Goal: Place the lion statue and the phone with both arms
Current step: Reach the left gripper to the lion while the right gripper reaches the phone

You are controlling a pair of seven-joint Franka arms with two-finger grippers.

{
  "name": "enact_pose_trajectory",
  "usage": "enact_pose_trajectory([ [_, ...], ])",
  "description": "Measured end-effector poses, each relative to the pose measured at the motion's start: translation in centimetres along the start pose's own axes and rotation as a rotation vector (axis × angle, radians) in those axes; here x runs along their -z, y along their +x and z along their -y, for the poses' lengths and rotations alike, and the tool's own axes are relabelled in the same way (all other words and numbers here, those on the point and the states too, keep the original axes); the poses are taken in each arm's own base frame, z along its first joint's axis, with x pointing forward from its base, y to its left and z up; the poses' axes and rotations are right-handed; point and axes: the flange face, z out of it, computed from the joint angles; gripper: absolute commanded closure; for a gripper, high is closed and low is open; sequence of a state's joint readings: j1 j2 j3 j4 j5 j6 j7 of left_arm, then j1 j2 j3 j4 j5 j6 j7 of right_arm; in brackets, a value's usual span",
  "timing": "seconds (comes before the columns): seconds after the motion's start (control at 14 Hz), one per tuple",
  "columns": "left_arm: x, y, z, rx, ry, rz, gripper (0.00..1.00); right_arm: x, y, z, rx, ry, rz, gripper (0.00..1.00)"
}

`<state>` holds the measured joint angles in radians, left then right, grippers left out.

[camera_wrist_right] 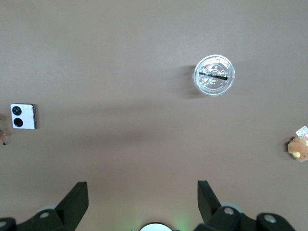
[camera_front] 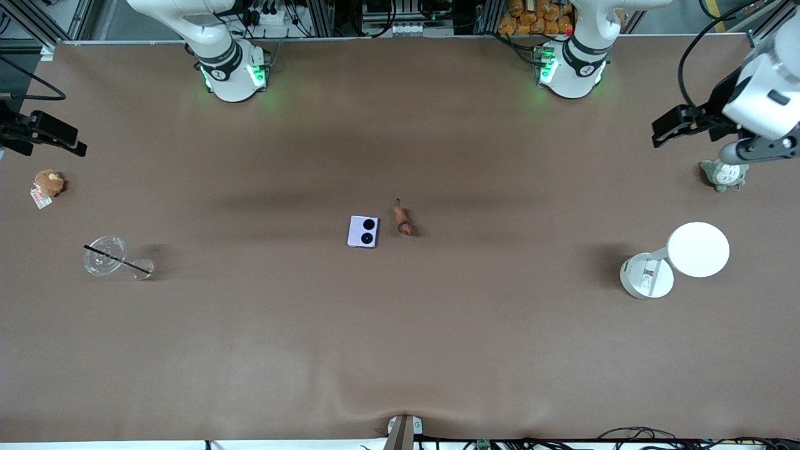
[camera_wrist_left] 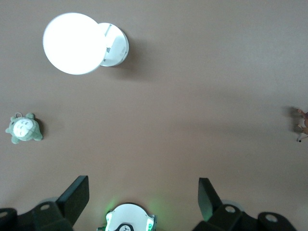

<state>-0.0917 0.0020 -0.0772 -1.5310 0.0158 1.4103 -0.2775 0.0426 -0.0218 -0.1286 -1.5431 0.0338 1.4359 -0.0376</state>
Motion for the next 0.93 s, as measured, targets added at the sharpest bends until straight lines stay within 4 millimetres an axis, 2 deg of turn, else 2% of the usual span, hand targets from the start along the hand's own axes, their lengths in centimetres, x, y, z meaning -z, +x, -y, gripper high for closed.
enact_pose_trajectory([
  [0.21, -2.7, 1.0, -4.4, 0.003, 0.011, 0.027, 0.0, 0.0, 0.0, 0.1, 0.001, 0.0, -0.002, 0.0],
  [0.5, -7.4, 3.5, -10.7, 0.036, -0.015, 0.013, 0.0, 0.0, 0.0, 0.1, 0.002, 0.0, -0.003, 0.0],
  [0.71, -11.8, 4.6, -17.2, 0.111, -0.053, -0.006, 0.0, 0.0, 0.1, 0.1, 0.002, 0.0, -0.002, 0.0],
  [0.93, -16.4, 4.1, -24.1, 0.176, -0.087, -0.017, 0.0, -0.2, 0.1, 0.0, 0.0, 0.0, 0.001, 0.0],
])
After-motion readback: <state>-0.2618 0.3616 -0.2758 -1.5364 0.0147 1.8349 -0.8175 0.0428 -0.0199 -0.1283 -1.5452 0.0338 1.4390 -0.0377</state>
